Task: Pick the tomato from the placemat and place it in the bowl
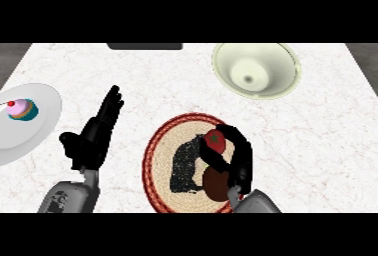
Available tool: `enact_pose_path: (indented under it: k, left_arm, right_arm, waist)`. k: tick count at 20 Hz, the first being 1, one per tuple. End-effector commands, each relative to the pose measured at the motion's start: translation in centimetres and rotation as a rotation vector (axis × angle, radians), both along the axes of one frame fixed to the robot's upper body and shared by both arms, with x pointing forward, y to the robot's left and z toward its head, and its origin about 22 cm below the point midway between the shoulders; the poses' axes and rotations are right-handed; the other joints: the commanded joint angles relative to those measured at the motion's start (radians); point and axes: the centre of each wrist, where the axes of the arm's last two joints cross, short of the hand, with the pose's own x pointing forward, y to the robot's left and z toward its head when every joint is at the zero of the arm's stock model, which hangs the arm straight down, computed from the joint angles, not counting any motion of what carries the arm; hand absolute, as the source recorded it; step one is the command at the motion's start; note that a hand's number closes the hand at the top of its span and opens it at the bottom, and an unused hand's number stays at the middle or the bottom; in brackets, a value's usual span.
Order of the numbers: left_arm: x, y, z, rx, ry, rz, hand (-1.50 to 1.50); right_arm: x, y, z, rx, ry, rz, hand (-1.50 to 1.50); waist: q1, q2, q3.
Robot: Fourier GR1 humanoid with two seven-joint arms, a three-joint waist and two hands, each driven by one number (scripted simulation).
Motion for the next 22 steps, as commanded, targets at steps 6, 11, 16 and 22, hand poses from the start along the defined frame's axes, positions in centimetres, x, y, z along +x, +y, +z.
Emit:
enact_pose_path:
  k: [6, 11, 16, 22]
  left_arm:
    - [-2.1, -0.3, -0.5, -0.002, 0.003, 0.005, 0.00]
    - [0.1, -2.0, 0.8, -0.001, -0.033, -0.076, 0.00]
    - [0.5, -2.1, 1.2, 0.010, -0.035, -0.113, 0.00]
    - [0.6, -3.3, 1.0, 0.006, -0.040, -0.134, 0.00]
  right_arm:
    - [1.0, 2.0, -0.2, 0.001, -0.034, 0.055, 1.50]
    - [10.7, 1.7, 4.3, -0.146, -0.109, -0.220, 1.50]
    - [15.6, 0.3, 8.1, -0.301, -0.245, -0.335, 1.50]
    - [19.2, 0.7, 12.6, -0.520, -0.415, -0.391, 1.50]
  waist:
    - [0.008, 0.010, 0.008]
    - [0.082, 0.035, 0.001]
    - [0.119, 0.044, 0.000]
    - [0.137, 0.045, -0.002]
